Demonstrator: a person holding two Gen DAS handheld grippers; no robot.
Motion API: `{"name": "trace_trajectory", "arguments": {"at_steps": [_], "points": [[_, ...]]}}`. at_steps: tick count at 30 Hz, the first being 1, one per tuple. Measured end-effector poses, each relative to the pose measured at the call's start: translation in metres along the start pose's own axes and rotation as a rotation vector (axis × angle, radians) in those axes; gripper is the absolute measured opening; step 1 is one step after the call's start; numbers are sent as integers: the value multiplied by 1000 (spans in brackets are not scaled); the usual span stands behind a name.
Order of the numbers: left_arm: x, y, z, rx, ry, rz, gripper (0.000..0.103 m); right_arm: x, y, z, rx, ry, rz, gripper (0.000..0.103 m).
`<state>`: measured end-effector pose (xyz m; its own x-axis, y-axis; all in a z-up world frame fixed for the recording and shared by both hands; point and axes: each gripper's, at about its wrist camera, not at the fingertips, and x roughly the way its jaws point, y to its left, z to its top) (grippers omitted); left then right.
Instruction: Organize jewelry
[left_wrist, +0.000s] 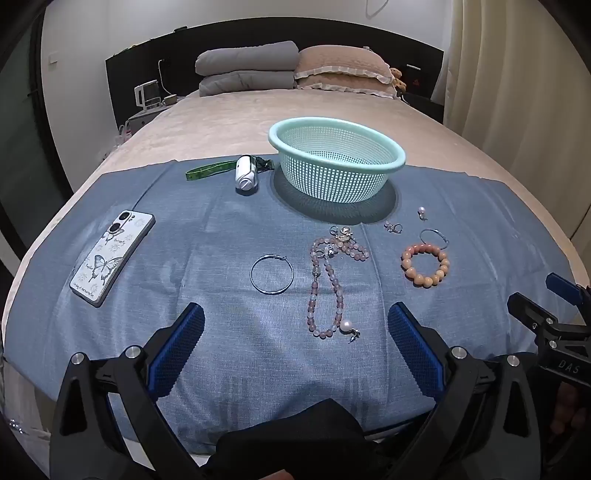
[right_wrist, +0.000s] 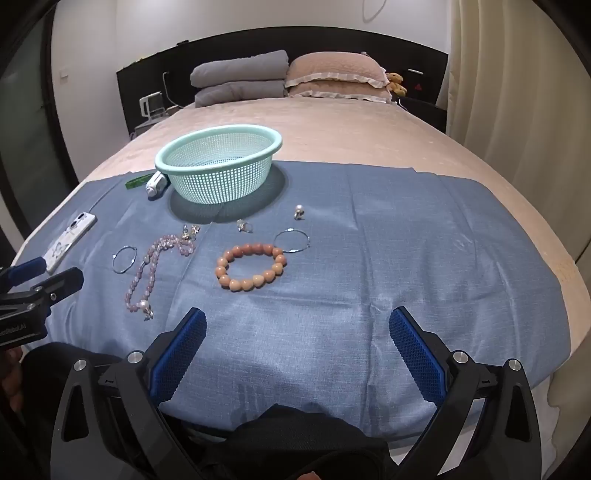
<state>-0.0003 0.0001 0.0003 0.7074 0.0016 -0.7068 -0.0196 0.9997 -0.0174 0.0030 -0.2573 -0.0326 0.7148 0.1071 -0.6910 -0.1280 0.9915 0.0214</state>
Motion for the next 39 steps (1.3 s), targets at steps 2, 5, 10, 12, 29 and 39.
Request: {"name": "trace_trajectory", "arguments": {"at_steps": [2,5,10,12,29,39], "points": [[0,0,0,-3,-1,-2,97,1,1,1,-3,4,2,95],[-1,1,0,-8,-1,-2,97,0,0,0,9,-5,4,95],[0,1,0,-1,1,-7,97,2,-3,1,14,-2,16,95],[2,0,-1,-2,1,-10,97,1,-4,3,17,2,17,95],[0,1,-4,-1,1,-9,97,0,1,-1,4,-7,-2,95],[0,1,-3,0,2,-9,97,0,1,-1,3,-5,-5,95]]}}
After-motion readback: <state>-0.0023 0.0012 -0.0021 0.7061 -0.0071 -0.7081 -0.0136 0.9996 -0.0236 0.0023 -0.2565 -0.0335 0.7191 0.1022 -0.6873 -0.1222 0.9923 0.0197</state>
